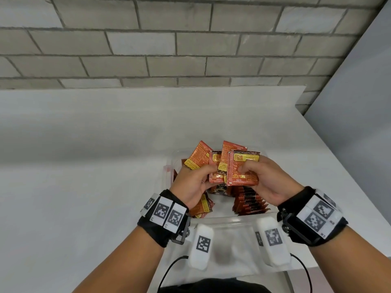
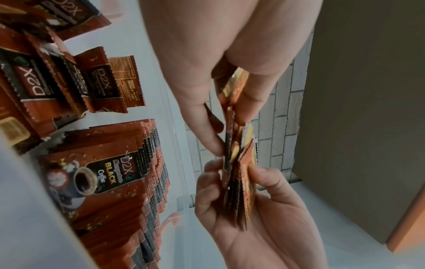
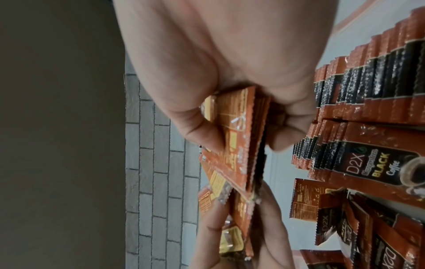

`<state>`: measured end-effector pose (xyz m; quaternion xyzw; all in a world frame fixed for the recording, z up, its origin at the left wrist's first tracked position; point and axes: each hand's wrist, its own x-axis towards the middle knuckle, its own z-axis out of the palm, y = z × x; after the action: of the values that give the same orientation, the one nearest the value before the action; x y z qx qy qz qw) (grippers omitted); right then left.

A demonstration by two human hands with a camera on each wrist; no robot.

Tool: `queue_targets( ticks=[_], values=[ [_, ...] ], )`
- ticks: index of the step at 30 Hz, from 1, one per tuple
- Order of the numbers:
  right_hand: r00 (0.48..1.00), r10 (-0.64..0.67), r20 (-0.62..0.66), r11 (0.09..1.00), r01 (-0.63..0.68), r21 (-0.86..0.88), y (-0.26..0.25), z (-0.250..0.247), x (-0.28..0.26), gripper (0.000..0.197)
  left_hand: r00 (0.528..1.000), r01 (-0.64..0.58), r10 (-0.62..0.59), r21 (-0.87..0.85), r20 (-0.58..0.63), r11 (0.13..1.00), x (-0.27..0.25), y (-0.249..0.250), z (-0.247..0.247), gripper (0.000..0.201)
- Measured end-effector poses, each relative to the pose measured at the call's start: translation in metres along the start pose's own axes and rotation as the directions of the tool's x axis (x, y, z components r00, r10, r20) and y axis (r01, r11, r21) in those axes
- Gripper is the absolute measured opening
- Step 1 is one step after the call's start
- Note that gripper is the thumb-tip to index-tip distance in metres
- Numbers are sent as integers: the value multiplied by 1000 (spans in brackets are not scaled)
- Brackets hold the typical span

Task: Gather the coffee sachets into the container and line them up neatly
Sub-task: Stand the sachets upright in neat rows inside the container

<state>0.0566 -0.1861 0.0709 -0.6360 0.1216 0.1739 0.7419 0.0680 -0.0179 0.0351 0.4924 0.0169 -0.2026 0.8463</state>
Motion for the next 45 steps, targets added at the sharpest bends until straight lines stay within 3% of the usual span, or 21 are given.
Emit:
queue_targets(
  ticks=[4, 7, 10, 14, 16, 19, 23, 29, 31, 35, 38, 41, 45],
  values=[
    [1000, -15, 0, 1000, 15, -19, -2, 2, -2, 29, 998, 52, -52, -16, 22, 999, -1, 3, 2, 16],
    [999, -30, -14, 999, 30, 26, -3, 2, -3, 29, 997, 66, -68, -76, -31, 995, 1, 4, 1, 34],
    [1000, -27, -6, 996, 28, 84, -3, 1, -3, 28, 996, 50, -55, -67, -70, 996, 1, 4, 2, 26],
    [1000, -7, -10, 995, 8, 95, -3, 1, -4, 26, 1000, -24, 24, 14, -12, 1000, -1, 5, 3, 22],
    [1000, -10, -18, 994, 12, 108, -4, 0, -3, 26, 996, -81, 83, 137, -11, 987, 0, 5, 0, 26],
    [999, -17, -28, 995, 20, 103, -7, -3, -2, 26, 990, -130, 138, 271, -10, 954, 0, 7, -6, 15],
    [999, 0, -32, 997, 2, 71, -8, -4, -3, 26, 990, -128, 141, 359, -10, 924, 0, 9, -8, 15],
    [997, -45, -61, 999, 44, -20, -4, 9, -1, 31, 994, -102, 84, 308, 71, 946, -2, 9, -3, 17],
    [997, -41, -63, 997, 37, -60, -3, 12, -1, 30, 992, -71, 38, 292, 116, 954, -3, 9, 0, 24],
    [997, -46, -64, 999, 44, -28, -7, 11, 1, 28, 988, -64, -3, 421, 155, 905, -3, 12, 2, 54],
    [997, -68, -29, 998, 69, 7, -10, 11, -1, 29, 988, -56, 3, 333, 157, 941, -3, 19, 4, 56],
    [994, -74, 75, 996, 78, -48, -10, 19, -4, 34, 973, 11, -54, 189, 225, 982, -2, 18, 6, 73],
    [979, -56, 197, 971, 99, -217, -5, 24, -6, 53, 970, 132, -131, 9, 204, 991, -5, 12, 17, 36]
  ],
)
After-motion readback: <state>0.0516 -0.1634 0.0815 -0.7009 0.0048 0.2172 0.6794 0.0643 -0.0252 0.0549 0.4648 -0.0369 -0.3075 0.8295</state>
